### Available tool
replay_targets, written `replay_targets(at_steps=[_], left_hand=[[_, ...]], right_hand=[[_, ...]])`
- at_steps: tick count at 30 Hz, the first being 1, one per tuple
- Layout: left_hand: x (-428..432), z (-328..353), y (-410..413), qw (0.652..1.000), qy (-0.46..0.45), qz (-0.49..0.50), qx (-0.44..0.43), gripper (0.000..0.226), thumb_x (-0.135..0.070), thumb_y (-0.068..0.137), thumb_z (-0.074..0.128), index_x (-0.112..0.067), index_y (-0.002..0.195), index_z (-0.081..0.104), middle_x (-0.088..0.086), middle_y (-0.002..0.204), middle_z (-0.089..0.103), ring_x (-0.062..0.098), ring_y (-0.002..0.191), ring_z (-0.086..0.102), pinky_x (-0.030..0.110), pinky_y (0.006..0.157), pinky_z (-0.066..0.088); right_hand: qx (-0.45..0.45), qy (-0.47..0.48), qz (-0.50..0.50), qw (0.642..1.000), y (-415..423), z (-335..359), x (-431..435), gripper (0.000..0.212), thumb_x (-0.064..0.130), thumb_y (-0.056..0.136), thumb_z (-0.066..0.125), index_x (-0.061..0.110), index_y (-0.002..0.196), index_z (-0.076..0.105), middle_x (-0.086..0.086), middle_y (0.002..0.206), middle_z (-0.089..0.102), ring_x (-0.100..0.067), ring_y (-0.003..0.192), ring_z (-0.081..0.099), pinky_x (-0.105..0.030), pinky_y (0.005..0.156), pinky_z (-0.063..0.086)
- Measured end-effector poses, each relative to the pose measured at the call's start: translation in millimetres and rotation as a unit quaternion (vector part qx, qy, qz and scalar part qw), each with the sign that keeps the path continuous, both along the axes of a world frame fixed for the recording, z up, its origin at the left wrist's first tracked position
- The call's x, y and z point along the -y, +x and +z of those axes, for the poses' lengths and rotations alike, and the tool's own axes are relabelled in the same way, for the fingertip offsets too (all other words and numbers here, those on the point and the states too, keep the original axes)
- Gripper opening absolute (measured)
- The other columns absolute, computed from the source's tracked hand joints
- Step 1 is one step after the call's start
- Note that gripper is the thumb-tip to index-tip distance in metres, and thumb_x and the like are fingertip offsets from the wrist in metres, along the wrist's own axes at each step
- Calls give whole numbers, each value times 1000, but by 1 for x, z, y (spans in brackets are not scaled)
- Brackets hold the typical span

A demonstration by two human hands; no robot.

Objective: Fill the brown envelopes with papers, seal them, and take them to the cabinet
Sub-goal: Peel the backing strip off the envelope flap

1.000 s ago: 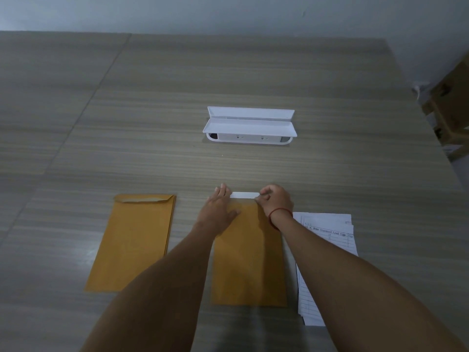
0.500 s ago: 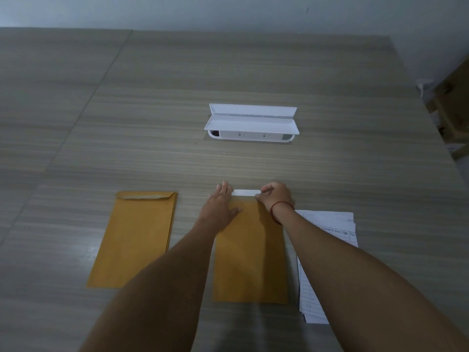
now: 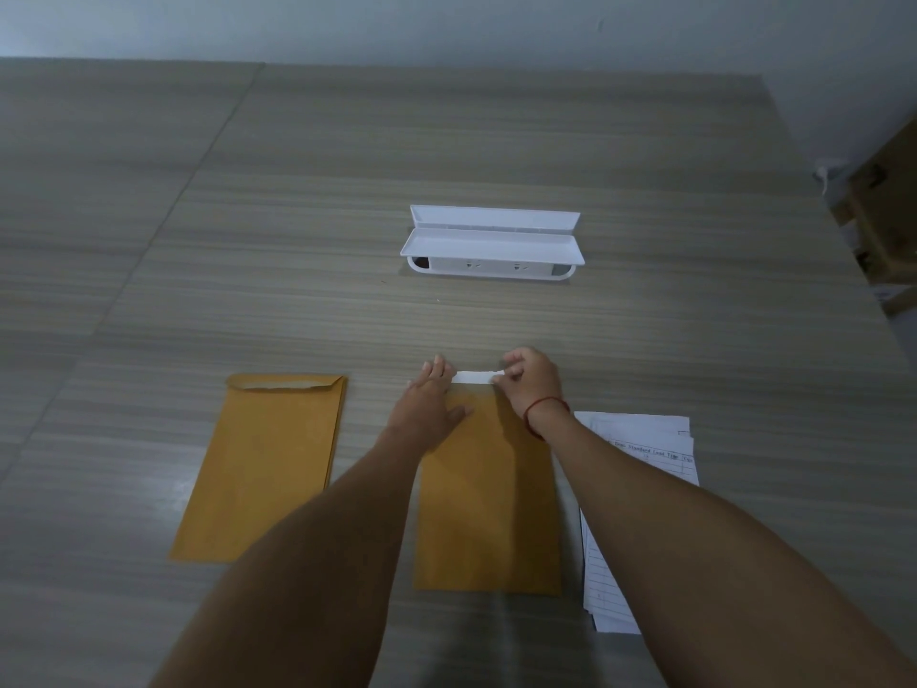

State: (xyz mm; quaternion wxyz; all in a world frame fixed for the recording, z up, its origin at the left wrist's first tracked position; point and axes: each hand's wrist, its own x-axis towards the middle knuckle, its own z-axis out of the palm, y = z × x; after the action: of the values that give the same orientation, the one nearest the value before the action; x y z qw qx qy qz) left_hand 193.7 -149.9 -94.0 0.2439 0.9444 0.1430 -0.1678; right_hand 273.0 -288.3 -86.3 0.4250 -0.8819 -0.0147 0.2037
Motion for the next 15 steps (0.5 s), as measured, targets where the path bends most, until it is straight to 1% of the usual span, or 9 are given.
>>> replay_targets(at_steps=[2, 4, 6, 7, 8, 10, 12, 13, 15], left_hand=[[0, 0, 0, 1000, -9, 4, -1, 76, -41, 93, 53, -13, 152, 14, 5, 162, 3, 22, 150, 3, 39, 122, 13], [1, 1, 0, 1000, -11, 6, -7, 77, -41, 93, 53, -13, 152, 12, 4, 162, 2, 21, 150, 2, 39, 123, 12], [1, 1, 0, 1000, -10, 12, -13, 78, -41, 93, 53, -13, 152, 10, 4, 162, 1, 21, 150, 2, 38, 123, 12], [2, 2, 0, 1000, -8, 13, -15, 79, -40, 93, 53, -12, 152, 9, 4, 162, 1, 21, 150, 3, 38, 123, 12], [2, 3, 0, 1000, -6, 12, -17, 79, -40, 93, 54, -12, 152, 9, 4, 162, 1, 21, 150, 3, 38, 123, 12], [4, 5, 1, 1000, -4, 12, -19, 79, -39, 93, 54, -12, 152, 10, 4, 162, 1, 21, 150, 4, 38, 122, 13], [4, 6, 3, 1000, -4, 18, -15, 79, -38, 93, 56, -12, 152, 12, 4, 162, 2, 21, 150, 5, 38, 122, 14], [4, 7, 3, 1000, -3, 20, -13, 79, -37, 92, 57, -12, 152, 13, 4, 162, 3, 20, 150, 6, 37, 122, 15], [5, 8, 4, 1000, -2, 26, -9, 80, -36, 90, 60, -11, 152, 15, 5, 162, 7, 20, 150, 9, 37, 121, 18]], right_hand=[[18, -8, 41, 999, -1, 3, 5, 21, 12, 85, 70, 8, 105, 70, 1, 86, 68, -12, 85, 58, -29, 90, 52], [30, -21, 101, 994, -3, 6, 14, 13, 11, 86, 68, 8, 98, 74, -6, 98, 73, -11, 85, 59, -26, 86, 51], [25, -29, 144, 989, -5, 6, 23, 12, 11, 87, 68, 8, 96, 75, -7, 99, 73, -10, 85, 59, -23, 83, 49], [21, -27, 142, 989, -6, 6, 29, 12, 11, 86, 69, 8, 97, 75, -7, 99, 73, -10, 85, 59, -22, 81, 47], [19, -19, 115, 993, -5, 8, 34, 13, 11, 86, 69, 8, 98, 74, -7, 98, 73, -10, 85, 60, -21, 81, 48], [19, 14, -12, 1000, 2, 11, 41, 16, 9, 86, 68, 6, 101, 73, -8, 99, 72, -12, 84, 61, -25, 81, 52], [13, 34, -160, 986, 14, 13, 46, 20, 5, 87, 63, 4, 105, 71, -11, 101, 71, -18, 82, 62, -28, 77, 52], [7, 34, -206, 978, 20, 12, 47, 21, 4, 87, 60, 3, 105, 71, -13, 101, 71, -24, 82, 63, -29, 74, 52], [-5, 17, -216, 976, 29, 6, 49, 20, 0, 85, 56, 0, 96, 72, -18, 91, 70, -33, 78, 62, -29, 67, 48]])
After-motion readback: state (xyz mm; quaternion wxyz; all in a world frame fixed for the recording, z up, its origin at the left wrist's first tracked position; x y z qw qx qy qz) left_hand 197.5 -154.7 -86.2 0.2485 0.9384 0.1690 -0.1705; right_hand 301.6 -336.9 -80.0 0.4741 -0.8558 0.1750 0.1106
